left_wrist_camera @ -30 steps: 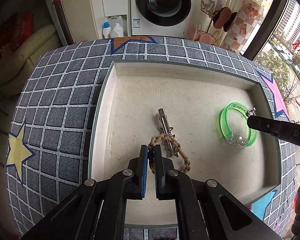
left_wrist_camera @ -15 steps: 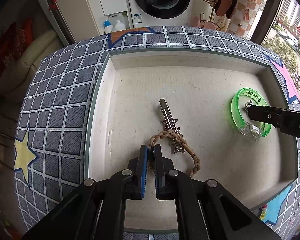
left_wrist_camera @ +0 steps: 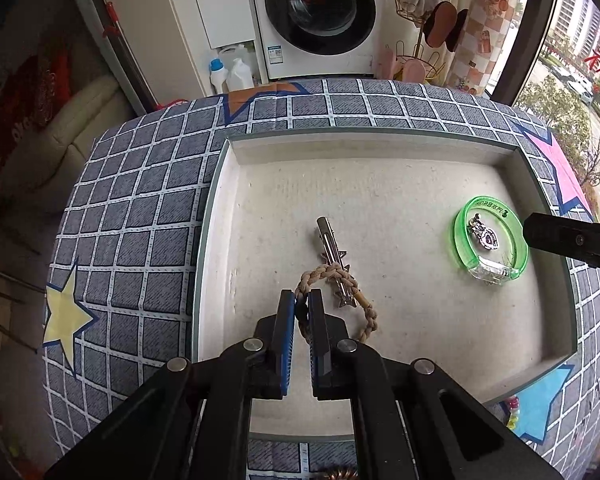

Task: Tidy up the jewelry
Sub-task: 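Release the braided bracelet beside the clip while the right tool drops the heart charm inside the green bracelet, then withdraw both open tools from the tray toward the remaining jewelry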

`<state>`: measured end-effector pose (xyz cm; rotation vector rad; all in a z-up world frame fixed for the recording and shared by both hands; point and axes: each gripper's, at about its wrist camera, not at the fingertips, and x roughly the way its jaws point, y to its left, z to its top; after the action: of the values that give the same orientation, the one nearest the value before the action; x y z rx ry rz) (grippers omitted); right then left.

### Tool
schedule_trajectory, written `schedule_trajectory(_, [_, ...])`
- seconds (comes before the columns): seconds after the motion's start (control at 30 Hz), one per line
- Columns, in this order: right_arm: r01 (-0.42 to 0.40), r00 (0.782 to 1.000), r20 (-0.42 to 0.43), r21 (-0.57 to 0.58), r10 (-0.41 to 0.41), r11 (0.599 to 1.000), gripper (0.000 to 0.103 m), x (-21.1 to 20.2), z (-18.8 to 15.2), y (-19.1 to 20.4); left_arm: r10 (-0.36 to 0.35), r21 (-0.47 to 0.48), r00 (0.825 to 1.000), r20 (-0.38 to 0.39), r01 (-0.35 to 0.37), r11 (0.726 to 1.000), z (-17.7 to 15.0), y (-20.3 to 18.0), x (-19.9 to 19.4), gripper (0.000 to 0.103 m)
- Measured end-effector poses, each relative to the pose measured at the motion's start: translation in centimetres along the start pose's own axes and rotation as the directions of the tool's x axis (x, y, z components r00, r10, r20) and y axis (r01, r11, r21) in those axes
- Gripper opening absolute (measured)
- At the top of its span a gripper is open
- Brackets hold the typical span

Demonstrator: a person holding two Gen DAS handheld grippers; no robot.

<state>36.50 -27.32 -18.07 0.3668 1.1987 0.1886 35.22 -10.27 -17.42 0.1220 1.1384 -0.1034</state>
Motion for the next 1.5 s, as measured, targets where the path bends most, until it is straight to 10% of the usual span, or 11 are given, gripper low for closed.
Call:
schedule_trajectory(0.03, [-0.002,1.000,0.005,0.004,0.002,1.000,0.067,-0.2,-0.3,0.1,0.000,0.002,1.000,0.003,0.000,1.000,0.0,0.0,0.0,0.020])
schedule_trajectory(0.13, [-0.008,1.000,0.014,0.014,0.008,1.000,0.070,-1.0,-1.1,-0.1,0.022,-0.015,1.000,0.018,-0.022,1.000,-0.1,0.2,-0.2,0.103])
schedule_trajectory(0.6, [0.005,0.999,0.040,0.035,-0.006,0.999,0.075,-4.1,-4.5,-0.5,0.023,-0.034,0.997,0.080,-0.021,0.999,-2.5,1.0,-4.3,0.103])
schedule_trajectory(1.5, [0.078,0.995,0.060,0.043,-0.081,0.996,0.086,-8.9,-18.1,0.0,-0.003,-0.075,0.996,-0.084,-0.004,0.997,-18.1,5.4,-9.3,0.103])
